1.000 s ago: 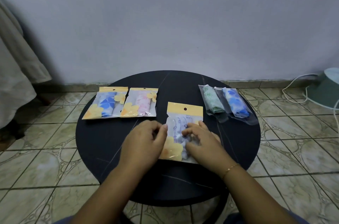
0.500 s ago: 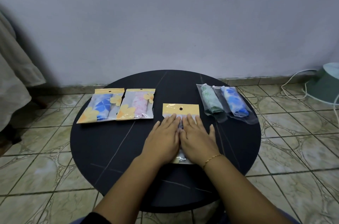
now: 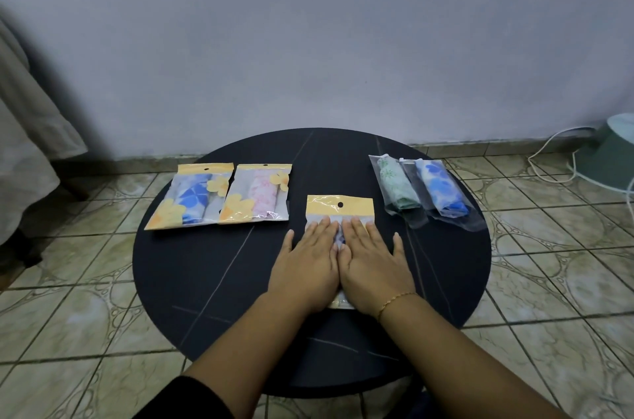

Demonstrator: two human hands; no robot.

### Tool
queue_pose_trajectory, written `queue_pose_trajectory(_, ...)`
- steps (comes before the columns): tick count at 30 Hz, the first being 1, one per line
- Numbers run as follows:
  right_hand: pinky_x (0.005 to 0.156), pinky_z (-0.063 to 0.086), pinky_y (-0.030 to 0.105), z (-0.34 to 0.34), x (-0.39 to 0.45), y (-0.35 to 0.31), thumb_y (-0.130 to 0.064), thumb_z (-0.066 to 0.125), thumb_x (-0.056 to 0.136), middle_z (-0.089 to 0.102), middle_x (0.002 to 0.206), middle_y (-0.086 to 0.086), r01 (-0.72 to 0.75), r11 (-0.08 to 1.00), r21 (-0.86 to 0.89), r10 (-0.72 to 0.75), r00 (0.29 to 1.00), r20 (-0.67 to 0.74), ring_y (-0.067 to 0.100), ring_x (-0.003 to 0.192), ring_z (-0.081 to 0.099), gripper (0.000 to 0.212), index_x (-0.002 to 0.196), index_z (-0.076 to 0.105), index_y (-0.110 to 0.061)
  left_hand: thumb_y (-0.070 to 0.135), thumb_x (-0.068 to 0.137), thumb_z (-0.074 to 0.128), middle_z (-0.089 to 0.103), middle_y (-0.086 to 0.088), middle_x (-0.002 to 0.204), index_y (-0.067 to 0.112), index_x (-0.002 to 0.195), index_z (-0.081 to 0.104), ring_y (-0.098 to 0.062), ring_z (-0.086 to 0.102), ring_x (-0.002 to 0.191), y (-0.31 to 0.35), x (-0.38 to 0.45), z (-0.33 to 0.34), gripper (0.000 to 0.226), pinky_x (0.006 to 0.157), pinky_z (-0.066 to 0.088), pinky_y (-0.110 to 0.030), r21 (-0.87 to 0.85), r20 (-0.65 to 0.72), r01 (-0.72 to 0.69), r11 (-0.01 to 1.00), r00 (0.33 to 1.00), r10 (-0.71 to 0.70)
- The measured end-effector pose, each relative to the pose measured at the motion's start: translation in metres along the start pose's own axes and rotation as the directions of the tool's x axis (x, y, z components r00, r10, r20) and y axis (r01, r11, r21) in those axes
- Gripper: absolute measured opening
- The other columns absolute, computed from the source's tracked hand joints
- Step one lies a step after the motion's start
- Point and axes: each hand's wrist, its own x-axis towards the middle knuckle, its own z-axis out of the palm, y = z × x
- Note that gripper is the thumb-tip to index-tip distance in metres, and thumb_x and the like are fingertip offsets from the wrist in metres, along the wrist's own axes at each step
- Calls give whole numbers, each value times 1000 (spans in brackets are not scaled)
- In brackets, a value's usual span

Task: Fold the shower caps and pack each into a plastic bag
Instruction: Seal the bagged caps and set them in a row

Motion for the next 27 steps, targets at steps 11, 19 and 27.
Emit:
queue_pose_trajectory(11, 115, -12, 50, -2, 2, -1, -36, 5, 99, -10, 157, -14, -29, 1000, -12, 30, 998, 58, 7, 144, -12, 52, 150, -5, -28, 32, 104, 12, 3, 11, 160, 25, 153, 7, -2, -1, 145, 0, 3, -3, 49, 116, -9, -36, -23, 39, 13, 1000, 999, -12)
queue_pose_trajectory(19, 112, -14, 55, -8, -1, -5, -37, 15, 100, -3, 159, -10, 8, 1000, 21, -7, 999, -49, 9, 145, -5, 53, 151, 1, -31, 34, 103, 17, 4, 15, 158, 26, 151, 7, 5, -2, 142, -5, -4, -2, 49, 115, -8, -23, -315, -171, -52, 948, 985, -2)
queue_pose_trajectory(27, 65, 44, 33, -9, -17, -34, -41, 50, 78, 70, 92, -4, 96, 983, -158, -162, 859, -486, 19, 81, 64, 25, 79, 72, -29, 49, 96, 10, 6, 12, 159, 29, 150, 19, 3, -10, 141, -21, -11, -19, 58, 113, -14, -28, -143, -376, 32, 989, 923, -84)
